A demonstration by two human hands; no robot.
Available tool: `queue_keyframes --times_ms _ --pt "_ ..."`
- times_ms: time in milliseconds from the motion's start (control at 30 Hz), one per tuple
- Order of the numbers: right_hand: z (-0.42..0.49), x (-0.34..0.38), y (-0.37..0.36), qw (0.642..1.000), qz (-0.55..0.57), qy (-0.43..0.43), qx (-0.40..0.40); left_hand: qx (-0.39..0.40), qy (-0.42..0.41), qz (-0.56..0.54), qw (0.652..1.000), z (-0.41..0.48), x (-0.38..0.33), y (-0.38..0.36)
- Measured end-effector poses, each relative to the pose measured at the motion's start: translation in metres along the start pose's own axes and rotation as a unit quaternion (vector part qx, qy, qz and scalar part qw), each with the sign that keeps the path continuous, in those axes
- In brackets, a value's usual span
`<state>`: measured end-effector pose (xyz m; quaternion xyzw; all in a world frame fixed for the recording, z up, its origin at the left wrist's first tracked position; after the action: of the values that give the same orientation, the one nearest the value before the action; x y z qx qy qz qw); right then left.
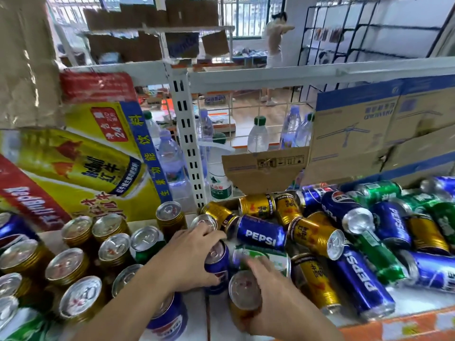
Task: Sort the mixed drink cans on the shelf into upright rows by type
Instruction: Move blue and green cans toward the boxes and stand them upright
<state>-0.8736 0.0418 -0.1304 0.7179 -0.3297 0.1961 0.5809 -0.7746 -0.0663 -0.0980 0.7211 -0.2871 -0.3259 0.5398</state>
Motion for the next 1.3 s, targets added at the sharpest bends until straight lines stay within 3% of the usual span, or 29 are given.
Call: queue_keyframes --times_ms 100,200,300,400,567,633,700,800,900,1033,1200,1300 --pt "-0.002 0.006 -0.005 0.998 -0.043 0.006 0.034 0.036 0.018 -0.039 0.998 0.000 0.008 -0.010" --pt "-0.006 0.008 0.003 0.999 -0.008 0.018 0.037 0.039 0.022 -0.058 0.997 -0.003 0.012 -0.015" --pt "-0.005 0.014 0.029 0.998 0.051 0.013 -0.018 0.022 0.013 -0.074 0.997 -0.006 0.012 -0.015" --pt "0.015 0.009 0.047 0.995 -0.062 0.012 -0.073 0.013 0.010 -0.073 0.997 -0.007 0.010 -0.013" --pt "0.056 -0.002 0.018 0.964 -0.267 0.000 0.006 -0.021 -0.005 -0.085 0.996 -0.010 0.007 -0.006" --pt "0.064 -0.001 0.013 0.944 -0.329 0.006 0.000 -0.022 -0.003 -0.099 0.995 -0.011 0.010 -0.009" --pt "0.065 0.004 0.018 0.953 -0.302 0.016 -0.024 -0.024 0.002 -0.107 0.994 -0.012 0.014 -0.010" --pt "0.060 0.003 0.043 0.988 -0.127 -0.002 -0.093 -0.027 0.001 -0.114 0.993 -0.012 0.015 -0.009" --pt "0.060 0.006 0.065 0.989 -0.014 0.011 -0.144 -0.054 -0.006 -0.146 0.988 -0.011 0.016 -0.006" --pt "0.066 0.019 0.056 0.991 -0.023 0.051 -0.118 -0.078 -0.015 -0.143 0.987 -0.013 0.016 -0.004" --pt "0.074 0.023 0.052 0.997 -0.038 0.060 0.014 -0.070 -0.016 -0.142 0.987 -0.014 0.016 -0.004" --pt "0.082 0.016 0.072 0.999 -0.042 0.016 -0.003 -0.082 -0.016 -0.164 0.983 -0.016 0.015 -0.001"
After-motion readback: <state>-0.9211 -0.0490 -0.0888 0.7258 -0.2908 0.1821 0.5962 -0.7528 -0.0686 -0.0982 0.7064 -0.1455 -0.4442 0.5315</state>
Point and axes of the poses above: each hand's wrist, its own z-axis towards the middle knuckle, its own y-axis out of the back of the hand, x = y × z, the point moved 8 cm from there along z, towards the middle knuckle, and after that the axes turned 1 degree about z, right-handed, at the moved point
